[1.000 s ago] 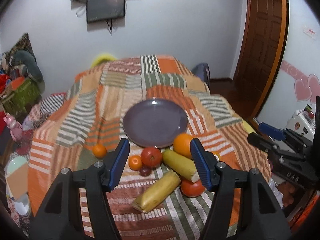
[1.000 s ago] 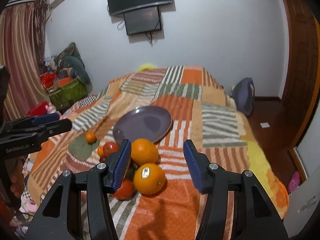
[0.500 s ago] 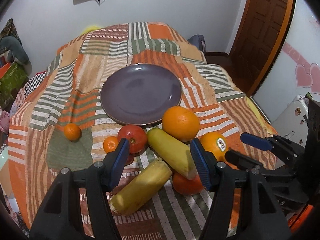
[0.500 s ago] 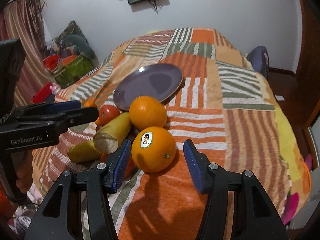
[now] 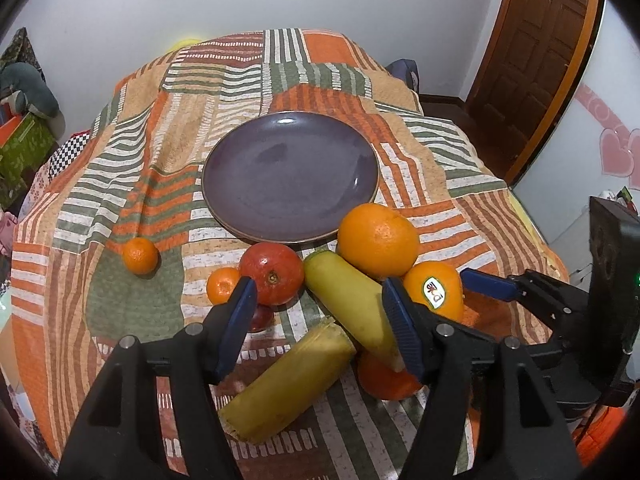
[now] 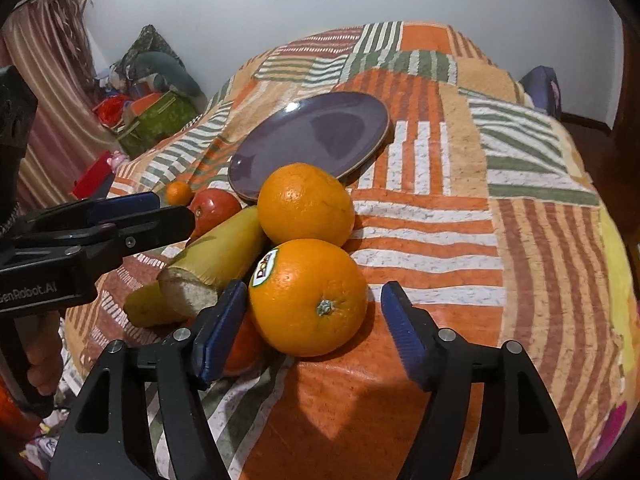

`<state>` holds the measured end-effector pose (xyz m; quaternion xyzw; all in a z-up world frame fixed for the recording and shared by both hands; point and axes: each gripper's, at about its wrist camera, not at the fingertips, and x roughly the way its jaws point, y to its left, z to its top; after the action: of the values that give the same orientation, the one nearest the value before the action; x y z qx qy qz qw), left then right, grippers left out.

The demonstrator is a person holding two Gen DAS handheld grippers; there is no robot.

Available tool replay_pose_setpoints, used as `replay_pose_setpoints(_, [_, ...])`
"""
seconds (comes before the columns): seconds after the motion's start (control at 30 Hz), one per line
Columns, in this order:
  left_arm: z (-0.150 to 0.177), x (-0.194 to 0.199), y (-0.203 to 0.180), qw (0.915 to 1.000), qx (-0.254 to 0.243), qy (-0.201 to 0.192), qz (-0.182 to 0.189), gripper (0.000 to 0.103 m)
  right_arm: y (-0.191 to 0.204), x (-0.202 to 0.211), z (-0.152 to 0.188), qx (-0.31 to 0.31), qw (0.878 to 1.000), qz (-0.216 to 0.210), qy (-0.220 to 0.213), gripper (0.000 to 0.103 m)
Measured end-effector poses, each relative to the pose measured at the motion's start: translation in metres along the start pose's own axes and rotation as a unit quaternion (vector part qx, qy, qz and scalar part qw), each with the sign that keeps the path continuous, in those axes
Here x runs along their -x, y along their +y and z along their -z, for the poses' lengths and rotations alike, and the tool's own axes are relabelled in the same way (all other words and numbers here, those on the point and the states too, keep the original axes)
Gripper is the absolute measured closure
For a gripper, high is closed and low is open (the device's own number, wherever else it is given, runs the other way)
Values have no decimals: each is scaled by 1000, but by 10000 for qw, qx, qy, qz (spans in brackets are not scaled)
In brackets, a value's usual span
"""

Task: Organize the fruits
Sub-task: 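Lower the right tool to the stickered orange while the left tool approaches the yellow cylinder, then close the right tool on the stickered orange while the left tool grasps the yellow cylinder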

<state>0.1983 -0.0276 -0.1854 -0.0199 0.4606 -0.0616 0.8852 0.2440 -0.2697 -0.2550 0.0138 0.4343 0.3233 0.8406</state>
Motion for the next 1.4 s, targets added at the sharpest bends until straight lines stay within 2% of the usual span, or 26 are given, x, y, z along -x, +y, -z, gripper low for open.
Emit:
replay_pose_setpoints(0.23, [-1,-5,-1,9999,65,106,25,32,-5,-5,1,-153,9996,-210,51,41])
replay_pose_setpoints(0.4, [-3,-5,-7,9998,135,118,69,32,-7,6,2,-89,10000,21,-39,41])
replay_pose_setpoints(0.7, [6,-17,-36,9990,-188,375,165,32,-30,28,6,-217,9982,504,-251,41])
replay_pose_setpoints(0.9, [12,-30,-36,9987,-86,486,89,33,-35,30,7,-309,9981,464,-249,41])
replay_pose_setpoints(1.0, [13,-30,-34,9991,-77,414,112,45,-31,30,8,-268,9983,462,-241,41])
replay_pose_setpoints(1.13, [17,-22,-32,9992,-195,331,93,51,-27,28,9,-221,9986,425,-201,41])
replay_pose_setpoints(1.3, [19,-3,-12,9993,-231,246,158,65,-24,25,10,-183,9988,439,-149,41])
replay_pose_setpoints(1.4, [20,3,5,9992,-144,282,229,65,-22,24,10,-188,9988,422,-133,41])
